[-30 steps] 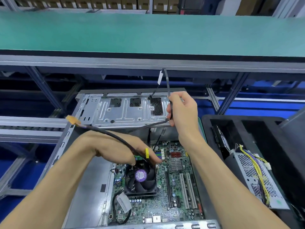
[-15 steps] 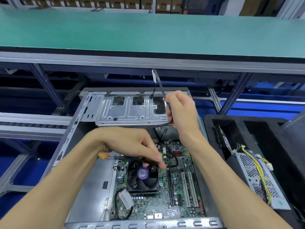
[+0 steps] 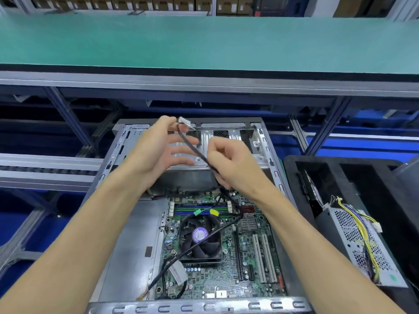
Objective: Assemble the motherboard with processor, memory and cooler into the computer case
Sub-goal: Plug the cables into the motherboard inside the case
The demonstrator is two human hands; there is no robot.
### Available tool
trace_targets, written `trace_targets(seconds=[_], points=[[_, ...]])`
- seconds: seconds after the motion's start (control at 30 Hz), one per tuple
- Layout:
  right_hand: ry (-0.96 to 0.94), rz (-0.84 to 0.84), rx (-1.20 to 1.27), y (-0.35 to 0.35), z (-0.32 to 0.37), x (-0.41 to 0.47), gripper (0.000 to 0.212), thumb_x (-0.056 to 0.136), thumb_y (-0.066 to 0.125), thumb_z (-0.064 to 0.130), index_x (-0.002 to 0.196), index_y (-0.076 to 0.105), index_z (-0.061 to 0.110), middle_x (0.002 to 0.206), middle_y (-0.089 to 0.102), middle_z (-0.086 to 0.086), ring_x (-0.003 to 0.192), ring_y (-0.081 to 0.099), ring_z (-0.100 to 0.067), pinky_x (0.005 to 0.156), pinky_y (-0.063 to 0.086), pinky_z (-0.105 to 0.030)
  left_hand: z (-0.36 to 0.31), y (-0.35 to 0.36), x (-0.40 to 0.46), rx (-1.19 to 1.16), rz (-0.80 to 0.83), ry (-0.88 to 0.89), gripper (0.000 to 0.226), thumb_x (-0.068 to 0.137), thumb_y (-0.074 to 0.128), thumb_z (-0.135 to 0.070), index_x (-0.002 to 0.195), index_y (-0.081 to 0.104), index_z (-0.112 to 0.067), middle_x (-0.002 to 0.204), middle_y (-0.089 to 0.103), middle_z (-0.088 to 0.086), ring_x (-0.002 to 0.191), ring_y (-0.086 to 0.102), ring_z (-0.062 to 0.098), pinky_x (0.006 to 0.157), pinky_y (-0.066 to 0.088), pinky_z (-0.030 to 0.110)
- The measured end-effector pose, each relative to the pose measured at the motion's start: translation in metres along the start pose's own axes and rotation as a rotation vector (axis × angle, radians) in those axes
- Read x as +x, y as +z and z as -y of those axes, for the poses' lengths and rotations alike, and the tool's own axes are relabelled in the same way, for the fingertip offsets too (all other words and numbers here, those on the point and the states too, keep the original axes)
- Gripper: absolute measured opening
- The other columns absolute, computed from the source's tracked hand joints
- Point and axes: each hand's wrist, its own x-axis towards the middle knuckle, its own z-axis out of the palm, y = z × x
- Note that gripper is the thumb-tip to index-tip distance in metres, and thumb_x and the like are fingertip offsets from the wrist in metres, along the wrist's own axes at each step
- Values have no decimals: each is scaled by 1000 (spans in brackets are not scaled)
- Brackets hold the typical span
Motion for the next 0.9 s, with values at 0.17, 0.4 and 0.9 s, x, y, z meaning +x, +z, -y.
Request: trace_targets(seconds=[0.17, 0.4, 0.9], points=[[99, 154, -65, 9, -5, -2, 12, 79, 51, 15, 67, 52, 13, 50, 56, -3, 42, 59, -23, 46, 45, -26, 1, -1, 5, -173, -34, -21, 24, 96, 62, -22, 111, 58, -5, 85, 72, 10, 58, 64, 17, 49, 51, 25], [275, -471, 213, -9, -7, 10, 14, 96, 54, 14, 108, 57, 19, 95, 63, -9, 59, 67, -14, 40, 44, -27, -3, -2, 4, -286, 61, -47, 33, 94, 47, -1, 124, 59, -2, 72, 58, -1, 44, 28, 6, 33, 21, 16], [38, -243, 669, -14, 7, 9, 15, 93, 64, 3, 95, 79, 7, 89, 74, -11, 80, 71, -19, 69, 58, -27, -2, 1, -2, -248, 182, -340, 10, 72, 57, -1, 74, 54, -11, 68, 42, -3, 44, 24, 8, 34, 18, 17]])
